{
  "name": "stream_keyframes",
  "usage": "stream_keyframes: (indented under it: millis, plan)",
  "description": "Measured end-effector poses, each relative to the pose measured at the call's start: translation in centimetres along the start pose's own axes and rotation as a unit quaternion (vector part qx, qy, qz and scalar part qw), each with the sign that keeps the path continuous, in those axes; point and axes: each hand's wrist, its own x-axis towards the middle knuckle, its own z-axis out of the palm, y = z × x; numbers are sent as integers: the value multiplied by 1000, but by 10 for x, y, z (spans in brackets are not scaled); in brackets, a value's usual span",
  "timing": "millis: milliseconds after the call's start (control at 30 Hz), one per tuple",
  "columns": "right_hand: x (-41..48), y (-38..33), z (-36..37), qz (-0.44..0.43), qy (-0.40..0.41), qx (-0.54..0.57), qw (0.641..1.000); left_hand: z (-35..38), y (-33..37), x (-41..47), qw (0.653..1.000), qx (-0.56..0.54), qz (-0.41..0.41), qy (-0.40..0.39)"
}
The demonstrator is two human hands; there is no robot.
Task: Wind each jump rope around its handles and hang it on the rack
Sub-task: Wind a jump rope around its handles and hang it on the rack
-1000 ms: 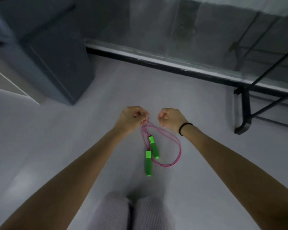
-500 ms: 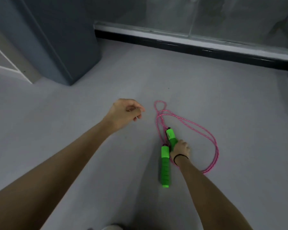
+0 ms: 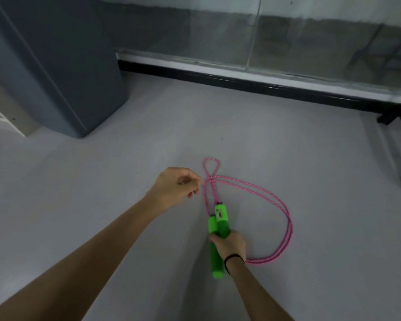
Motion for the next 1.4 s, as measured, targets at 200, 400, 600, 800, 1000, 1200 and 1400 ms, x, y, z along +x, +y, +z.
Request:
stream_keyframes:
  millis: [200, 400, 600, 800, 1000, 1200, 1400]
  plan:
    - [-27, -83, -35, -97, -73, 420, 900, 12, 19, -4, 986, 45, -127, -101]
    - [-60, -121, -65, -155, -68, 515, 840, 17, 32, -13, 985, -60, -75, -141]
    - [-82, -116, -91, -194, -109, 344, 912, 22, 33, -17, 979, -160, -65, -108]
    - [-99, -143, -158, -223, -201, 33, 953, -1, 90, -22, 952, -216, -61, -208]
    - [-165, -239, -311, -385, 204, 179, 882, -66, 239, -36, 965, -104, -18, -240]
    - [-245, -381, -422, -328, -165, 300, 880, -145, 429, -75, 953, -101, 16, -287]
    - [-344, -453, -511, -273, -223, 434, 829, -199, 591, -114, 954, -132, 35, -266]
